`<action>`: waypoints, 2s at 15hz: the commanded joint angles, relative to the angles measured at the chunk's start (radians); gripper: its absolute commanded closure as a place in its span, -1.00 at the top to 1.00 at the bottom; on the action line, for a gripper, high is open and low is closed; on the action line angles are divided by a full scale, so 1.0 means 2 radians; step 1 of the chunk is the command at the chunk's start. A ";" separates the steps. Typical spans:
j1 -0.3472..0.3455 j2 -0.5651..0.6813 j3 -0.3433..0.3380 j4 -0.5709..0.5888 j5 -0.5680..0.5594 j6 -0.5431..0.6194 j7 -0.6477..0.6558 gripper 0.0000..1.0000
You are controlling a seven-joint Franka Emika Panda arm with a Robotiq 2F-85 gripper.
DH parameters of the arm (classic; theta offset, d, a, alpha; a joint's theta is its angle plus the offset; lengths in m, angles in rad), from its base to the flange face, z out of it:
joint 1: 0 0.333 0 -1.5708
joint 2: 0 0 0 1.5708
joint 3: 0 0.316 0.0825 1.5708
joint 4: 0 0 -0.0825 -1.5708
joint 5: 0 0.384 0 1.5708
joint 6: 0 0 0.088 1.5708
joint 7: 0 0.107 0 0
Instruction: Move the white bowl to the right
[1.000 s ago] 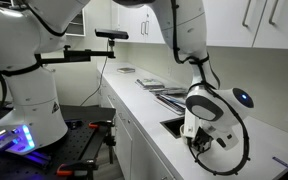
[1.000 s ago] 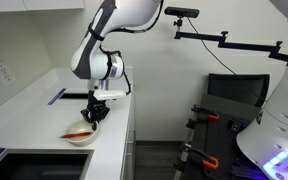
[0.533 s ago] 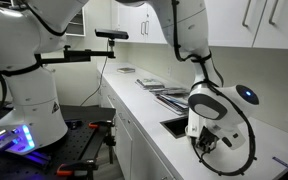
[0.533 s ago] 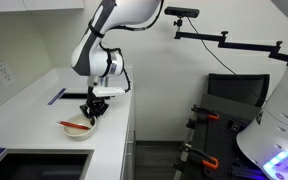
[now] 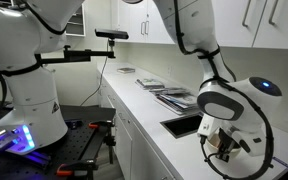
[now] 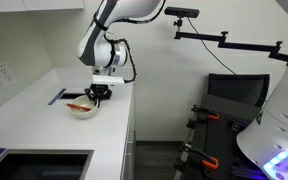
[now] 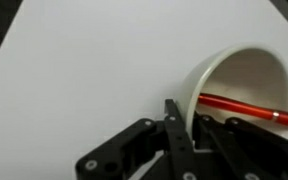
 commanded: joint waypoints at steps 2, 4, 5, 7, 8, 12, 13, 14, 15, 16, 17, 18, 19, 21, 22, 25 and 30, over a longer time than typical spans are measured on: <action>-0.006 0.016 -0.008 0.029 0.020 -0.022 0.053 -0.95; -0.007 0.026 -0.009 0.038 0.024 -0.019 0.061 -0.95; -0.008 0.029 -0.008 0.040 0.025 -0.019 0.062 -0.95; -0.007 0.038 -0.010 0.046 0.025 -0.019 0.069 -0.95; -0.008 0.041 -0.009 0.047 0.026 -0.017 0.072 -0.95; -0.021 0.045 0.003 0.044 0.036 -0.003 0.054 -0.27; -0.025 0.043 0.005 0.039 0.040 0.003 0.049 -0.13; -0.029 0.039 0.009 0.035 0.045 0.009 0.042 0.00; -0.035 0.032 0.014 0.027 0.049 0.013 0.029 0.18; -0.044 0.026 0.023 0.021 0.052 0.014 0.015 0.31; -0.048 0.019 0.027 0.014 0.053 0.016 0.004 0.48; -0.049 0.005 0.025 0.001 0.051 0.011 0.004 0.61; -0.053 -0.009 0.029 -0.012 0.051 0.011 -0.006 0.75; -0.041 -0.047 0.016 -0.046 0.041 0.004 0.005 0.99; -0.034 -0.072 0.008 -0.070 0.031 -0.003 0.005 1.00; 0.010 -0.141 -0.032 -0.133 -0.015 -0.025 0.035 1.00; 0.082 -0.211 -0.086 -0.202 -0.098 -0.029 0.099 1.00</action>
